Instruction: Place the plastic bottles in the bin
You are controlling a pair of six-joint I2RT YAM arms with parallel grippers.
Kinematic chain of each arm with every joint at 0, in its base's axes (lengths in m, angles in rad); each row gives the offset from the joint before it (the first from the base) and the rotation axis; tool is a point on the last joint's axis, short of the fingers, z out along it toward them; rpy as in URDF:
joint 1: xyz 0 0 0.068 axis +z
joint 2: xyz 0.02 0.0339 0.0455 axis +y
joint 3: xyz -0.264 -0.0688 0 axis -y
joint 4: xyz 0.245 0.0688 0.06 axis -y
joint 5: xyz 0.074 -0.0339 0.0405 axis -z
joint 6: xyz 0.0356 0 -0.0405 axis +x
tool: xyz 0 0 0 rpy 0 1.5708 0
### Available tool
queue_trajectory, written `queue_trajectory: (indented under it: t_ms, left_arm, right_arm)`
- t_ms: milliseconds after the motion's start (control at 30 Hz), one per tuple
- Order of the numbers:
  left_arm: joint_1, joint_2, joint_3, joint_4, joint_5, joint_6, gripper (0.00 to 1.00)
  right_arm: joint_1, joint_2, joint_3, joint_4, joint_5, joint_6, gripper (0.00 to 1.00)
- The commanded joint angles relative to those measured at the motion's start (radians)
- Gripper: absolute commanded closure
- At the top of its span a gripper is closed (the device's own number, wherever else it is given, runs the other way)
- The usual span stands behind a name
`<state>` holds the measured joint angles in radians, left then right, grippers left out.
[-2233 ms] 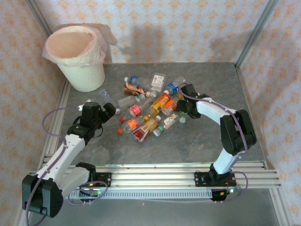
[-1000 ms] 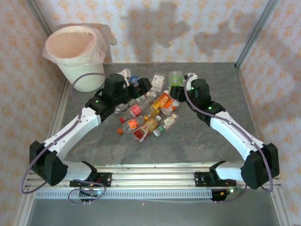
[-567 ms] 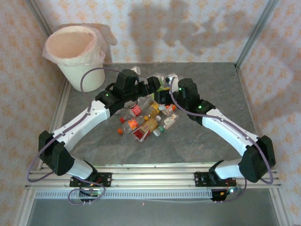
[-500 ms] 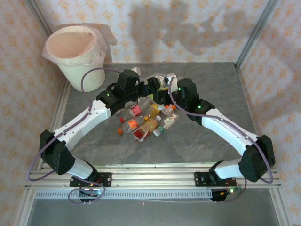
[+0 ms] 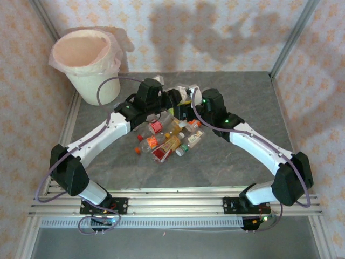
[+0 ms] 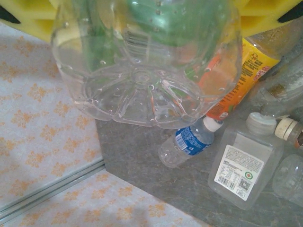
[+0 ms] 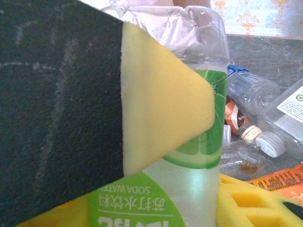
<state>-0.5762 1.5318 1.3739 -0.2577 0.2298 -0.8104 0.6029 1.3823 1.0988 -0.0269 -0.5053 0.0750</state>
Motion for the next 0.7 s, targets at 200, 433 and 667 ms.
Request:
queue_trajectory:
  t_ms: [200, 433, 667]
  left_arm:
    - [0.041, -0.066, -0.011, 0.054, -0.091, 0.025, 0.54]
    - [0.277, -0.155, 0.115, 0.006, -0.36, 0.226, 0.54]
    - [0.413, -0.035, 0.392, 0.164, -0.593, 0.517, 0.53]
  right_arm:
    - [0.016, -0.074, 0.036, 0.031, -0.008, -0.057, 0.12]
    - [0.013, -0.193, 0.006, 0.045, 0.279, -0.146, 0.01]
    - [0.012, -0.193, -0.023, 0.035, 0.455, -0.125, 0.01]
